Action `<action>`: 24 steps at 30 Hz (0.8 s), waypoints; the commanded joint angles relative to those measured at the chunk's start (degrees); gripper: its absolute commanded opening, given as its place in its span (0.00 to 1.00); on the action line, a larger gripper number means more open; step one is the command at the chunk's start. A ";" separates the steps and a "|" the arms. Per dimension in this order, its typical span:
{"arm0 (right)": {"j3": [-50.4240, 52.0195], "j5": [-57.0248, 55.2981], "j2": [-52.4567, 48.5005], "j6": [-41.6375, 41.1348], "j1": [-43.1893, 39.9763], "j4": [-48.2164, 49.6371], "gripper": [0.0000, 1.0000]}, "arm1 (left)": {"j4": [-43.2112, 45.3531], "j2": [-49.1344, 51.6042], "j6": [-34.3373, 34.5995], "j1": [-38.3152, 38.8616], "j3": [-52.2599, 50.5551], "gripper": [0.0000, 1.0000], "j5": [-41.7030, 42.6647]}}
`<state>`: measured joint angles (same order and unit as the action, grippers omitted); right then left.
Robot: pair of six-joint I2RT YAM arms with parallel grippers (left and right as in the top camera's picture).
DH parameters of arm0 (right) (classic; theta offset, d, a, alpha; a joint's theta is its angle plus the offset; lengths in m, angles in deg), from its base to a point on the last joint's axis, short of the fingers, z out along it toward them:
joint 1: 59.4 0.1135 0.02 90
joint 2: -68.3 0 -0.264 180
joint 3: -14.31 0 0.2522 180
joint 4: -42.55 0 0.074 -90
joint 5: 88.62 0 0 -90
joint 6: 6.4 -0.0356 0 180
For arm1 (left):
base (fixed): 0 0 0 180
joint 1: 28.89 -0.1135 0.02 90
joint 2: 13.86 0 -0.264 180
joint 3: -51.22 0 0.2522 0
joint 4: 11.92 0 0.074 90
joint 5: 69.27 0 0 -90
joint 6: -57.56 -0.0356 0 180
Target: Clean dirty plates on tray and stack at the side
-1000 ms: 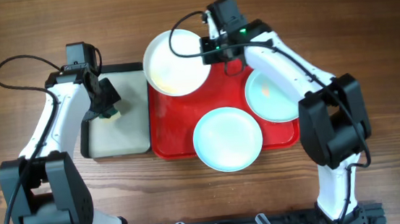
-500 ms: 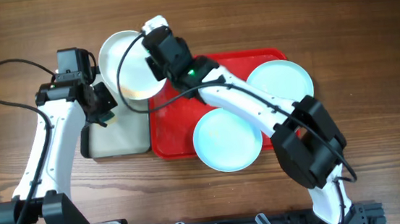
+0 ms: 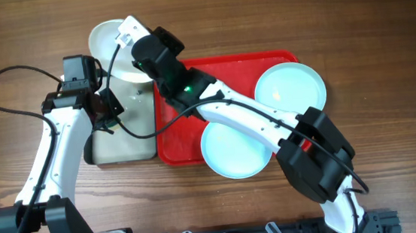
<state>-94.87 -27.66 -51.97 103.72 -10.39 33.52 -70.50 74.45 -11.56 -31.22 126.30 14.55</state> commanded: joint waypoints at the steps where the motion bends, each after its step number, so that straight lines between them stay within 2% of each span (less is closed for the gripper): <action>1: -1.40 -1.20 2.64 5.55 1.29 3.80 0.04 | 0.50 -0.24 0.59 -0.15 -0.35 0.04 -0.79; 7: -1.40 -0.98 2.64 8.39 1.66 8.61 0.04 | 0.52 -0.24 0.57 -0.15 -0.35 0.04 -0.79; 24: -1.40 -0.57 2.64 11.34 1.77 9.81 0.05 | 0.72 -0.24 0.57 -0.15 -0.35 0.04 -0.81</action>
<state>-94.87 -27.64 -51.58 114.04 -8.92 42.66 -70.19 74.45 -11.56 -31.22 126.30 14.55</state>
